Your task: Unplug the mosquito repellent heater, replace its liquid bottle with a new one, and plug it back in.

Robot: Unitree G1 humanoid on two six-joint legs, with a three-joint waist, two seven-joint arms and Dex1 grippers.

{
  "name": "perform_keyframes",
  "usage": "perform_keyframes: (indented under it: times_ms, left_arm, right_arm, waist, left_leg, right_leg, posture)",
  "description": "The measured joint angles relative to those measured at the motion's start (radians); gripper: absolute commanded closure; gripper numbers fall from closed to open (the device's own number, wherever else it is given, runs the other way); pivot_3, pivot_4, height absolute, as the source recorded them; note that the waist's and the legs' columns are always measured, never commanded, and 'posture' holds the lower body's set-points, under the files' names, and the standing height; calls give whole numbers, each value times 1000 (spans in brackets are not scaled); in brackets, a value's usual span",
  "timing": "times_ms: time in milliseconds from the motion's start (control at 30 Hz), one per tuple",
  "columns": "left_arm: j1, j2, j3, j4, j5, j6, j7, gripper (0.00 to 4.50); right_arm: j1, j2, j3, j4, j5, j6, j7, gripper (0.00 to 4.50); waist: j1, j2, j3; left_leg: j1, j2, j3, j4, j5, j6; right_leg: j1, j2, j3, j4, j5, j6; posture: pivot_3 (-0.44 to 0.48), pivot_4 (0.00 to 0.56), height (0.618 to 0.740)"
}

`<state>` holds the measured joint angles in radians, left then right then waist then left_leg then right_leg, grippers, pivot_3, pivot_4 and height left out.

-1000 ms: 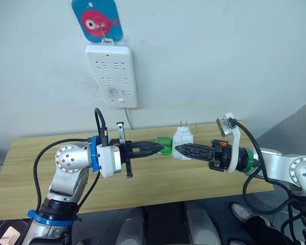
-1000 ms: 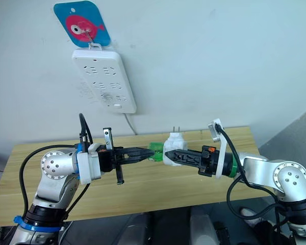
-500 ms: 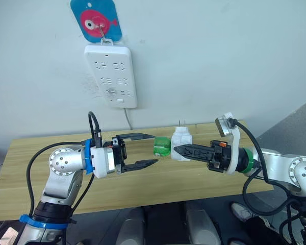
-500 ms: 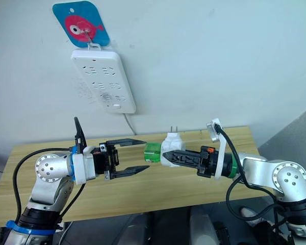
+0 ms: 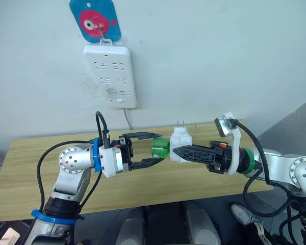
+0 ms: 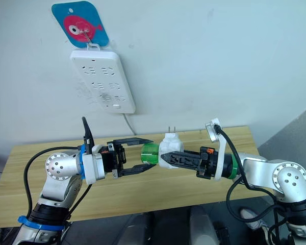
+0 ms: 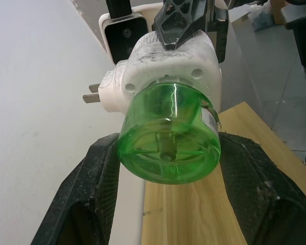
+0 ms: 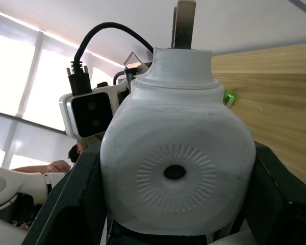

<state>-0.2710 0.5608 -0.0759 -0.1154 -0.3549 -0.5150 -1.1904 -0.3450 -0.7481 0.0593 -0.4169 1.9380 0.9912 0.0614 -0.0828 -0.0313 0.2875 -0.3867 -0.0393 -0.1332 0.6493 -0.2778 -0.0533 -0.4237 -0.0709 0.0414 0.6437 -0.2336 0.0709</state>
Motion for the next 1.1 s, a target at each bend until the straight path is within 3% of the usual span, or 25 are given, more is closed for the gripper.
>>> perform_keyframes:
  times_ms: [233, 267, 433, 500, 633, 700, 767, 867, 933, 1100]
  left_arm:
    - [13, 51, -12, -59, -54, 103, -15, 2270]
    - [13, 85, -21, -86, -78, 168, -16, 2270]
    - [-95, 327, -74, -260, -409, 895, 38, 2270]
    - [-150, 341, -75, -251, -497, 1068, 40, 2270]
    - [-194, 336, -73, -236, -540, 1187, 35, 2270]
    - [-186, 309, -59, -236, -526, 1179, 43, 2270]
    - [-152, 276, -47, -237, -477, 1106, 38, 1539]
    - [-54, 210, -25, -216, -291, 815, 18, 724]
    - [22, 135, 3, -157, -154, 519, -3, 132]
    - [102, 36, 20, -110, -50, 142, -38, 126]
  right_arm:
    - [-2, -11, 1, -5, 10, 10, 9, 1466]
    - [-1, -17, 4, -7, 10, 17, 11, 1466]
    - [9, -33, 14, -11, 9, 30, 25, 1466]
    - [10, -38, 13, -11, 10, 28, 35, 1466]
    - [10, -43, 13, -11, 10, 24, 41, 1466]
    - [10, -49, 8, -11, 10, 16, 43, 1466]
    - [10, -50, 3, -11, 9, 10, 42, 1466]
    - [13, -49, 4, -11, 8, 7, 38, 1466]
    - [14, -47, 4, -11, 8, 7, 38, 1466]
    - [14, -46, 4, -11, 8, 6, 38, 1466]
  waist:
    - [0, 0, 0]
    - [0, 0, 0]
    - [-3, 1, 1]
    - [-4, 1, 1]
    - [-4, 1, 1]
    - [-4, 1, 1]
    - [-4, 1, 1]
    - [-2, 1, 1]
    - [2, 1, 1]
    - [15, 1, 1]
  left_leg:
    - [0, 0, 0, 0, 0, 0]
    - [0, 0, -1, 0, 0, 0]
    - [1, 0, -2, 1, 0, 0]
    - [1, 0, -1, 1, 0, 0]
    - [1, 0, 0, 1, 0, 0]
    - [1, 0, 0, 0, 0, 0]
    - [1, 0, 0, 0, 0, 0]
    - [1, 1, 1, 0, 0, 0]
    - [0, 1, 1, 0, 0, 0]
    - [-2, 1, 0, 2, 0, 0]
  right_leg:
    - [0, 0, 0, 0, 0, 0]
    - [0, 0, -1, 0, 0, 0]
    - [0, 1, -1, 2, 0, 1]
    - [1, 1, -1, 2, 0, 1]
    - [0, 2, -1, 2, 0, 0]
    - [0, 2, 0, 1, 0, 0]
    - [0, 2, 0, 1, 0, 0]
    - [-1, 1, 1, 0, 0, 0]
    - [-1, 0, 1, -1, 0, 0]
    - [0, -2, 1, -1, 0, 0]
  posture:
    - [-115, 285, 740]
    - [-110, 287, 740]
    - [-100, 288, 740]
    - [-98, 290, 740]
    - [-101, 292, 740]
    - [-102, 293, 740]
    - [-106, 293, 740]
    - [-112, 294, 740]
    - [-113, 294, 740]
    - [-114, 295, 740]
